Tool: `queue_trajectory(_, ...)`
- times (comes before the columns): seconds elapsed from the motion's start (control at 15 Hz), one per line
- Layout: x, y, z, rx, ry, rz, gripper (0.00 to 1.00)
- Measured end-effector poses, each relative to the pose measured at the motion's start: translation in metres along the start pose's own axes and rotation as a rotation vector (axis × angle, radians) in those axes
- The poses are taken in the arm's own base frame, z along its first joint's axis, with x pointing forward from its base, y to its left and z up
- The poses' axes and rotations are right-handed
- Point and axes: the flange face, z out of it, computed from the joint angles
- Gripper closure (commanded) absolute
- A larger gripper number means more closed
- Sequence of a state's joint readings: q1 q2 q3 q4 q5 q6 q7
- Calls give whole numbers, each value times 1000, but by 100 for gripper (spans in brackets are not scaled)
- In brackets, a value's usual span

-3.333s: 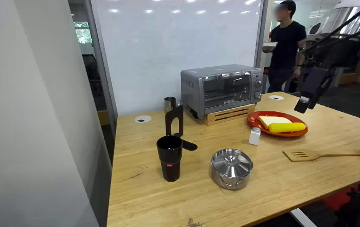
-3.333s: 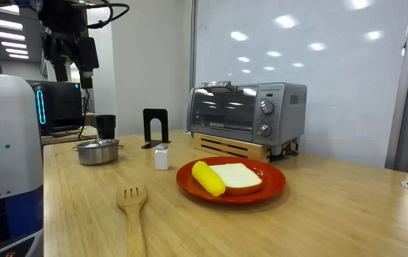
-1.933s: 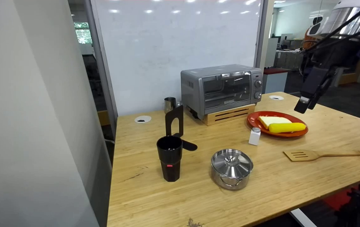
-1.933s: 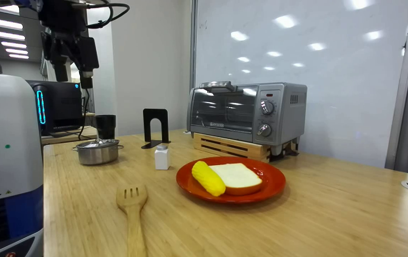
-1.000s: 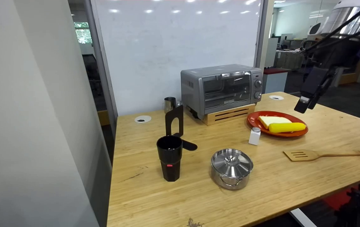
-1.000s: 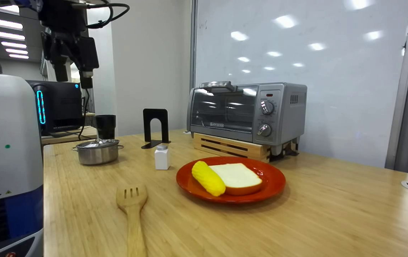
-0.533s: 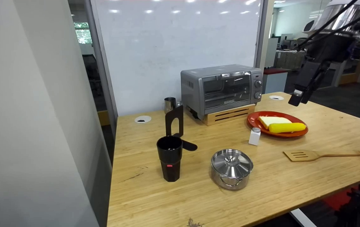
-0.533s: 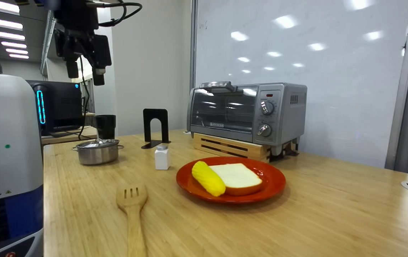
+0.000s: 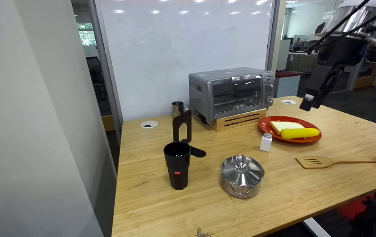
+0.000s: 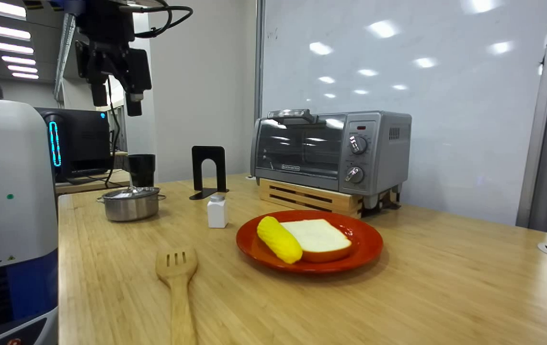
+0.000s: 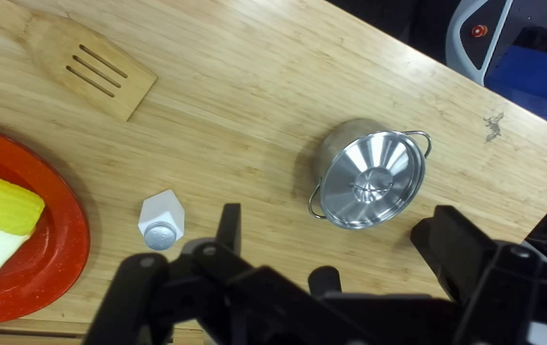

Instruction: Take the lid from the top of the silver pot and put it on the table

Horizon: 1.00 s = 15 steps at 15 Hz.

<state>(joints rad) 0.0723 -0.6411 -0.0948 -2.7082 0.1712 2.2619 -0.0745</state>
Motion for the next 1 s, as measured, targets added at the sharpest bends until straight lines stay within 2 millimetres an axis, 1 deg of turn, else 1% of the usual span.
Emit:
queue_trajectory(0.13,-1,-1,-1,2,-8,-13,0)
queue_trajectory(0.27,1,-2,-7,9,-41,-58,0)
queue_trajectory(0.47,11,-5,-23,18,-95,-121,0)
queue_trajectory(0.6,23,-9,-29,20,-129,-176,0)
queue_trajectory(0.8,43,-15,-26,9,-191,-295,0)
queue_trajectory(1.0,67,-20,-7,19,-244,-438,0)
